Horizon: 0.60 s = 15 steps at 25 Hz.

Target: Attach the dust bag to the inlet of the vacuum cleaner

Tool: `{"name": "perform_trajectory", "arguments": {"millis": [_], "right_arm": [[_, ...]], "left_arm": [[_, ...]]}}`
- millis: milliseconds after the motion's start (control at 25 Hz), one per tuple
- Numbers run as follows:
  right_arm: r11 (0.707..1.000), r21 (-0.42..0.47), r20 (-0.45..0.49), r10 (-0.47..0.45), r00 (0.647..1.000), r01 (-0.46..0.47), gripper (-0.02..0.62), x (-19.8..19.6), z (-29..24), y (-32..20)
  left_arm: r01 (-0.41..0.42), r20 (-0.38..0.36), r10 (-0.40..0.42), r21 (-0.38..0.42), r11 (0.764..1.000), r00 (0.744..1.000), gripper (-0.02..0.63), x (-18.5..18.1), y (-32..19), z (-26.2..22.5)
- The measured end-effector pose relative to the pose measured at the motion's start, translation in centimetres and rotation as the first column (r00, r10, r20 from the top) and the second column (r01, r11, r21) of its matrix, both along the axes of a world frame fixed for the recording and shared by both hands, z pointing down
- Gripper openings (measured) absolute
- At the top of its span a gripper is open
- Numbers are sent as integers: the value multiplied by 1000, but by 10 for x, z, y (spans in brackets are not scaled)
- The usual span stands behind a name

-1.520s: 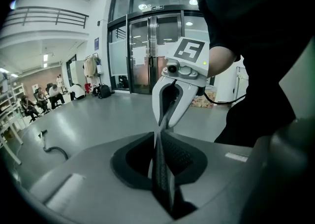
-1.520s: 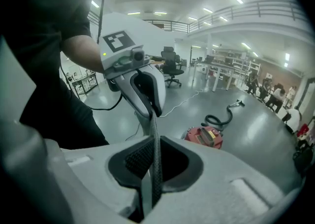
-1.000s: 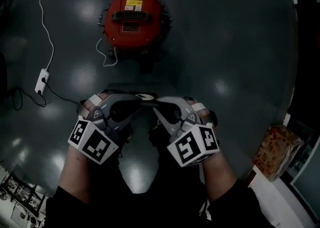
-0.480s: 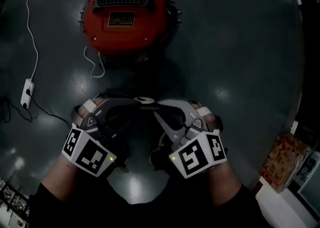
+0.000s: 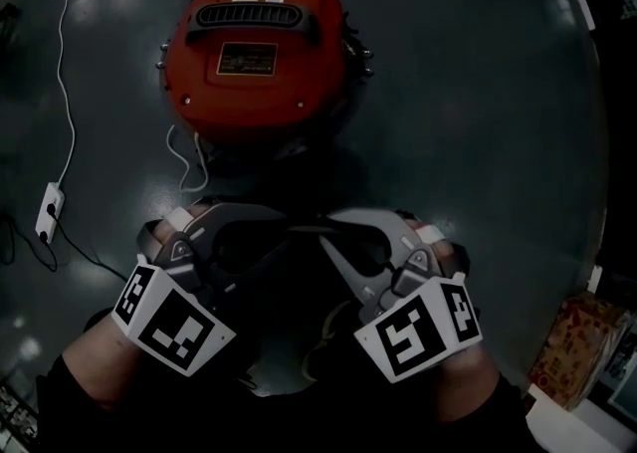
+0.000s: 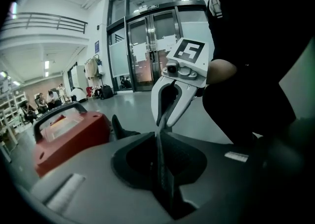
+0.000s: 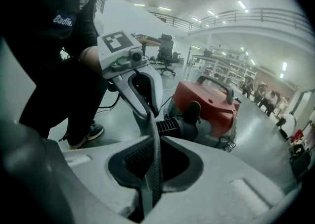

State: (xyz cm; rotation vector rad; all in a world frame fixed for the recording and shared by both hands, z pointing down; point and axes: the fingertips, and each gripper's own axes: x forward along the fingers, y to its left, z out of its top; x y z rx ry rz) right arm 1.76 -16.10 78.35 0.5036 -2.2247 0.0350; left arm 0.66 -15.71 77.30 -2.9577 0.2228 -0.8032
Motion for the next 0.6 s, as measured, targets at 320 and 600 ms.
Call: {"name": "perform_trajectory", "arguments": {"millis": [320,600], "right_arm": [[1000,25,-4,-14,1000,15,44,0,2,-12],[999,29,17,-17,1000,17,41,-3,-2,-11]], "left_arm": [[-26,8,26,-3,1000,1000,34,1,-7,4],[-50,6,50,-18,999,999,34,-7,-9,0]]}}
